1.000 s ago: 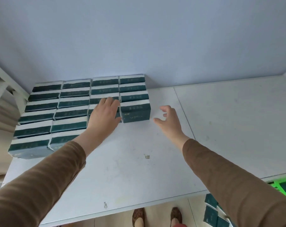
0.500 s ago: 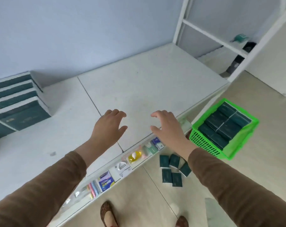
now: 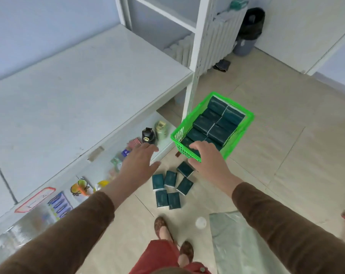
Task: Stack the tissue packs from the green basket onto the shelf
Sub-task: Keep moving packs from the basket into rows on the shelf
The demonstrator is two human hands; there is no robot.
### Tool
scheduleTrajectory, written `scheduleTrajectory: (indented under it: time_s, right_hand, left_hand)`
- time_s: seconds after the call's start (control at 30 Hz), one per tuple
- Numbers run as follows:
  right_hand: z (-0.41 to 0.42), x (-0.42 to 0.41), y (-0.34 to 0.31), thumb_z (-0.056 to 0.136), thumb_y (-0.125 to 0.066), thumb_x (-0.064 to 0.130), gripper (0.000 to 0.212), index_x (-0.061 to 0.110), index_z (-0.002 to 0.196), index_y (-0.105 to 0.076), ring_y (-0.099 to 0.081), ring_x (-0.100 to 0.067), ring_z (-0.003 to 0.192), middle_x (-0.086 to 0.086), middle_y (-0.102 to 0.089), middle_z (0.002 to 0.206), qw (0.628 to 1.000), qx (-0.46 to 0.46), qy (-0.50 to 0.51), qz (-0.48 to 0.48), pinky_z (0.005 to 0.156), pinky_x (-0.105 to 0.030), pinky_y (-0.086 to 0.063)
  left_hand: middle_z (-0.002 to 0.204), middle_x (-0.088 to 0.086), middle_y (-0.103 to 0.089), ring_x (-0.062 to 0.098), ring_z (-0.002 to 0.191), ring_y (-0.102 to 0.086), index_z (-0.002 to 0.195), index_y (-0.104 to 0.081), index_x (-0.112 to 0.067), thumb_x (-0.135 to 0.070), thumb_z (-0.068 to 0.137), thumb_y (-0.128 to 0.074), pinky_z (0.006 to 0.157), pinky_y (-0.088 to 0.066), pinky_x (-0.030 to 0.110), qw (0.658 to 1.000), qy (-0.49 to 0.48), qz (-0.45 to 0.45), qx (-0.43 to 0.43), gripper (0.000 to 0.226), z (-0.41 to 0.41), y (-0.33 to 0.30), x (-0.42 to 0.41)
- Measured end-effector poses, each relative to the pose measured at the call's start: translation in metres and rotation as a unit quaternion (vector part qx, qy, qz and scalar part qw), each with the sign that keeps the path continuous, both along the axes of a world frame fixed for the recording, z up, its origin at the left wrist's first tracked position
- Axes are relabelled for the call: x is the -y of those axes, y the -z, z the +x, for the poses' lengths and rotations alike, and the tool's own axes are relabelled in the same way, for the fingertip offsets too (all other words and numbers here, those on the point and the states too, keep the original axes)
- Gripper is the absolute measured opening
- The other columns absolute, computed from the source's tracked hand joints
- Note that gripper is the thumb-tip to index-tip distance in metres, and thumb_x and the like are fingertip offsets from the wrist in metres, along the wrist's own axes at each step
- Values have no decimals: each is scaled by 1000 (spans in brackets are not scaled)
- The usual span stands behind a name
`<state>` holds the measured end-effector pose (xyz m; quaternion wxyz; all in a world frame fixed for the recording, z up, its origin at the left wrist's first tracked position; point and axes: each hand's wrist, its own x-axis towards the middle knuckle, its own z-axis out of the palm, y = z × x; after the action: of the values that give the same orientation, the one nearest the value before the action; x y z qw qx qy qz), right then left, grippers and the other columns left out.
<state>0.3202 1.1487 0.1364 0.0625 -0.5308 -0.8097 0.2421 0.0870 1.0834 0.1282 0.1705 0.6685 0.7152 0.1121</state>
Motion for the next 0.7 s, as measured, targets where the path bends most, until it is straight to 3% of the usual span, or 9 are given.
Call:
scheduleTrajectory:
  time_s: [0.2,0.37,0.5,0.63,0.7]
  right_hand:
    - [53,-60,36,93,-64,27,47,19,137,-49,-49,-19,119,1,-56,125,994,-28,80,-72,97,-32,-42]
    - [87,-118,74,93,-64,28,60,19,146,-40,-50,-17,130,-2,-52,141,967,-71,180,-163,99,-29,-39]
    - [106,-179,112,92,-63,25,70,13,153,-31,-46,-22,136,-9,-41,153,933,-111,239,-245,106,-34,-39]
    - [119,-238,165,92,-62,18,75,12,157,-24,-57,-26,124,-11,-38,155,884,-150,305,-322,86,-31,-44]
    - [124,-263,196,92,-63,16,79,10,158,-20,-47,-27,135,-11,-33,158,857,-160,342,-352,97,-33,-42]
  left_hand:
    - [121,-4,-56,19,115,-51,127,-56,-25,-38,90,-64,93,-45,37,998,55,-19,2,40,53,30,-86]
    - [125,-1,-53,21,118,-48,129,-55,-22,-36,92,-61,97,-46,41,995,80,-61,-3,40,86,62,-156]
    - [122,1,-52,22,117,-47,127,-53,-20,-34,90,-61,95,-44,40,992,75,-99,-10,41,111,99,-215]
    - [126,3,-51,27,122,-46,129,-50,-19,-31,88,-63,99,-42,42,987,66,-144,-32,45,132,147,-276]
    - [131,4,-49,29,125,-45,131,-49,-18,-29,88,-63,102,-41,42,984,60,-166,-37,47,143,175,-305]
